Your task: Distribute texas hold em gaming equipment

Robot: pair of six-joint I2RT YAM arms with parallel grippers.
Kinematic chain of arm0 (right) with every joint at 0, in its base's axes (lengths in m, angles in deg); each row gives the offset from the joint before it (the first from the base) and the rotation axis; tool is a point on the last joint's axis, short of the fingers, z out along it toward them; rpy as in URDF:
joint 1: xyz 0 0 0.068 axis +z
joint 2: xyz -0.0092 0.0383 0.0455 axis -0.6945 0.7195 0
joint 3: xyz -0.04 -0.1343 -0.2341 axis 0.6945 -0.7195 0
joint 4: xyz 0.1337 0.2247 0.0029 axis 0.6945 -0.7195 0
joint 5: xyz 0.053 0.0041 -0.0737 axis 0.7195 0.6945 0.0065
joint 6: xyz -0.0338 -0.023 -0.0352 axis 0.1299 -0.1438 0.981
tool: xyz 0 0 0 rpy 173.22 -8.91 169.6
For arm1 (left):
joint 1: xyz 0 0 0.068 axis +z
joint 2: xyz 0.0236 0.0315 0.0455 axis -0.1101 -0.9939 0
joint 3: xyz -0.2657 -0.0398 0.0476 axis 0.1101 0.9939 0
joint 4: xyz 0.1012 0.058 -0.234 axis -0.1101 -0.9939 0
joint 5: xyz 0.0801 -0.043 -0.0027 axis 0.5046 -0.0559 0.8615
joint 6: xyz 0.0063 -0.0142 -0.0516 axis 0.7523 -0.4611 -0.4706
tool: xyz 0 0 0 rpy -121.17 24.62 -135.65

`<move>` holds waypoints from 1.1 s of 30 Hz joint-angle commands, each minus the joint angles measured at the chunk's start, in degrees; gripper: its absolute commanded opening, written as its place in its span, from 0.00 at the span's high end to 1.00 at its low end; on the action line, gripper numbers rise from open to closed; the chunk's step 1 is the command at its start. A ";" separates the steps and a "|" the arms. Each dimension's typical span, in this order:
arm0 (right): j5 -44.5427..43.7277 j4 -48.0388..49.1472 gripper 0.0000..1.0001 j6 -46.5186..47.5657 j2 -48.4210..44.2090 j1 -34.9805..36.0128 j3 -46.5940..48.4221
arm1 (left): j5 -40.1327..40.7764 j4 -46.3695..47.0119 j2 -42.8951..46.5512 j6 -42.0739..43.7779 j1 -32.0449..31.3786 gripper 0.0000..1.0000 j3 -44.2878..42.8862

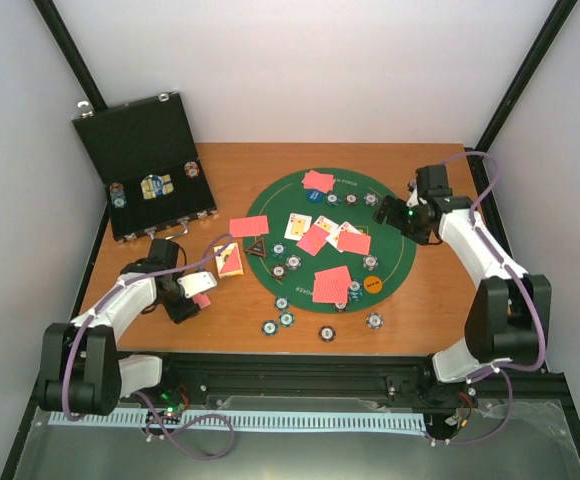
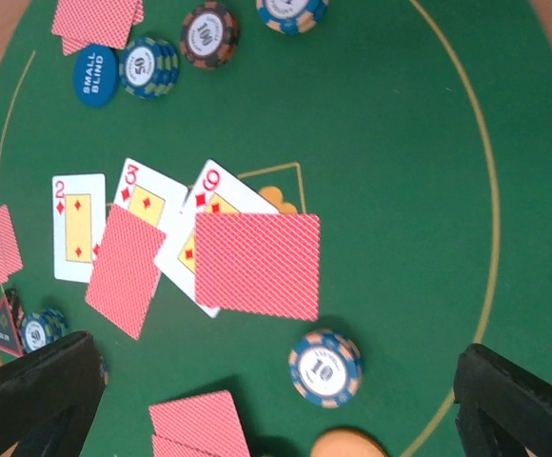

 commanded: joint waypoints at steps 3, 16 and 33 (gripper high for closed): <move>-7.25 0.75 0.00 1.14 -8.42 -0.38 -5.85 | -0.14 5.86 -4.06 -3.74 0.33 0.60 -1.50; -9.55 -0.15 0.00 1.62 -10.56 -0.36 -4.90 | -0.96 0.20 -1.40 -1.80 0.31 0.14 -2.63; -31.65 16.71 0.00 5.67 -18.26 -1.96 -15.60 | -5.67 3.44 4.99 -21.90 0.32 0.00 -19.25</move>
